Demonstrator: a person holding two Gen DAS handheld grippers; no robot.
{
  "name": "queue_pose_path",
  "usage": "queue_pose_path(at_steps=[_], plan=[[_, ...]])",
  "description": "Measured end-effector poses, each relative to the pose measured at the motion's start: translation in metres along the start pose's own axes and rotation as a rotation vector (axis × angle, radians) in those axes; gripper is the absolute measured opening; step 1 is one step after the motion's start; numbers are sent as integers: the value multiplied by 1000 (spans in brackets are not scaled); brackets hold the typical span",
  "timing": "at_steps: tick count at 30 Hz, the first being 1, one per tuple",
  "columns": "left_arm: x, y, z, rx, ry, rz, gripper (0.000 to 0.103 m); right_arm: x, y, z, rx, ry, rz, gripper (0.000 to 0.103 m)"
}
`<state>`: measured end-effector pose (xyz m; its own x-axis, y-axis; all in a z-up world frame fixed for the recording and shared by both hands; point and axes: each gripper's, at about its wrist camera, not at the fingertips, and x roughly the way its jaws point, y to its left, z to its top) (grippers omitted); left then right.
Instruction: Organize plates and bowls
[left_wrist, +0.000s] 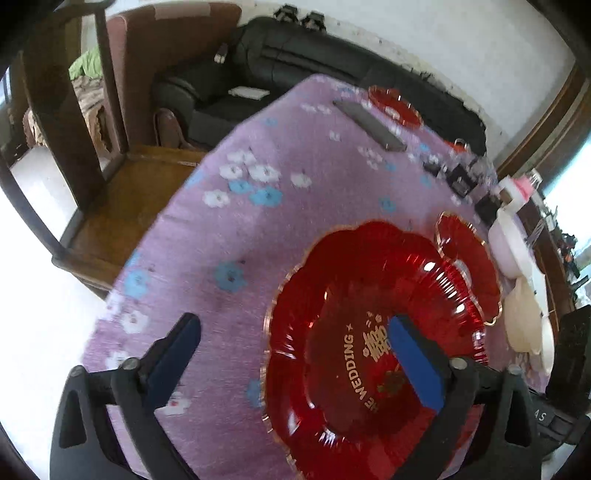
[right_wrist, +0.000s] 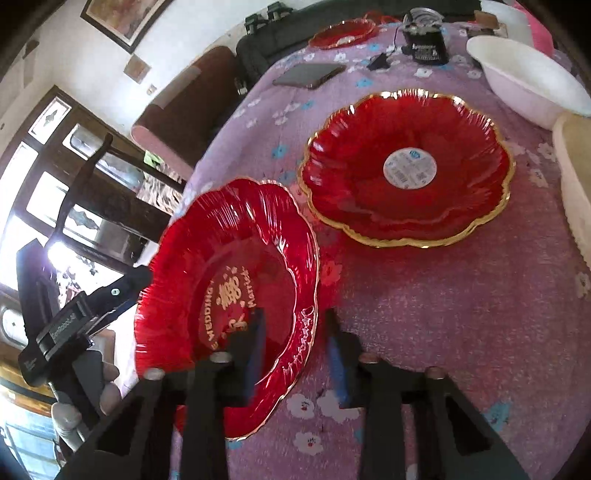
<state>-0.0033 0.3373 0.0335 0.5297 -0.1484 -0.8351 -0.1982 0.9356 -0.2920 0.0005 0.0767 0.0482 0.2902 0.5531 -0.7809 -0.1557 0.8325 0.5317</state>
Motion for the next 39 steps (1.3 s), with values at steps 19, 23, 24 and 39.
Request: queue_pose_path(at_steps=[19, 23, 24, 39], plan=[[-85, 2, 7, 3, -133, 23, 18, -46, 50, 0, -144, -107, 32, 14], [-71, 14, 3, -23, -106, 57, 19, -23, 47, -6, -121, -66, 36, 14], [-63, 18, 1, -34, -89, 58, 20, -14, 45, -5, -115, -52, 24, 14], [-35, 34, -13, -91, -84, 27, 60, 6, 27, -8, -91, -77, 44, 30]])
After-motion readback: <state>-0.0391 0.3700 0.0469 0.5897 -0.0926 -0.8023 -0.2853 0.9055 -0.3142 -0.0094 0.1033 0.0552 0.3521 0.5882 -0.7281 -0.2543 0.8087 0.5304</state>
